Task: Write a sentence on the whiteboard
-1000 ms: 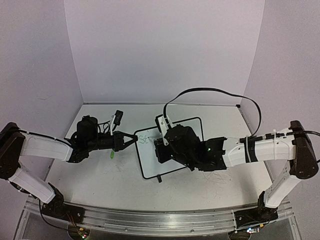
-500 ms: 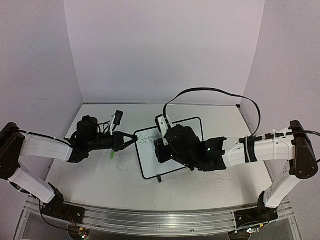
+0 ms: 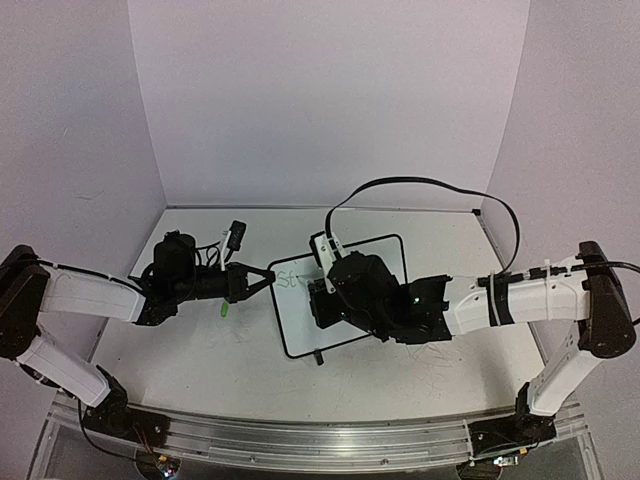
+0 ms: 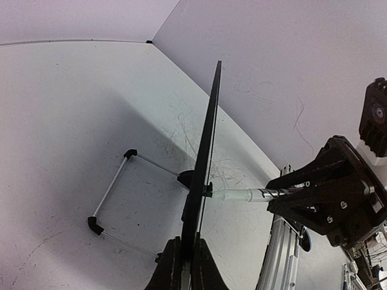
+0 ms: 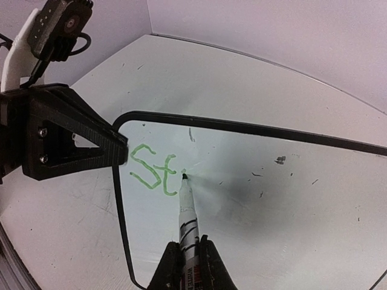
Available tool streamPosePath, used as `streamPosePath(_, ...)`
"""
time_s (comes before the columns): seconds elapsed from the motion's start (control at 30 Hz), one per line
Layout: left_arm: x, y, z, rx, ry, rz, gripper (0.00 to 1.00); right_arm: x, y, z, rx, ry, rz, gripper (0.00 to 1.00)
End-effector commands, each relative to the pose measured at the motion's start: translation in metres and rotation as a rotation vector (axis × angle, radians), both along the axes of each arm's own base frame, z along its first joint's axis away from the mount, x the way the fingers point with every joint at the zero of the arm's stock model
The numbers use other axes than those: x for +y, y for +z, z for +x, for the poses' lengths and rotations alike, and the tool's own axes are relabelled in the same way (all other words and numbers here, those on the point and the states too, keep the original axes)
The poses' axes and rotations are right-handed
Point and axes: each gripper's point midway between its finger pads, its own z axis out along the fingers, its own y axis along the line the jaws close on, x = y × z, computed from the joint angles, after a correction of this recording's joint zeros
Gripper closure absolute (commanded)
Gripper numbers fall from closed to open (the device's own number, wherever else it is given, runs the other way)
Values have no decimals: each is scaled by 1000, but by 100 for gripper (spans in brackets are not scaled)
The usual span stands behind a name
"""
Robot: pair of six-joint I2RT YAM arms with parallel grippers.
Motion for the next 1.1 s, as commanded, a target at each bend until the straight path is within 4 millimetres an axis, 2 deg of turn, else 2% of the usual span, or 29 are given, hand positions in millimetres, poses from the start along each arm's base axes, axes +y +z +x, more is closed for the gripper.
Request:
streamPosePath(0.0,0,35,4,-89,3,-53,100,-1,7,5,-2,-32,19,100)
streamPosePath(0.4,-1,35,5,-89,3,-53,100,-6,-6,-2,37,-18,14,100)
streamPosePath(1.07,-3,35,6,-86,-2,-53,100,-9,-11,-7,62,-12,15,100)
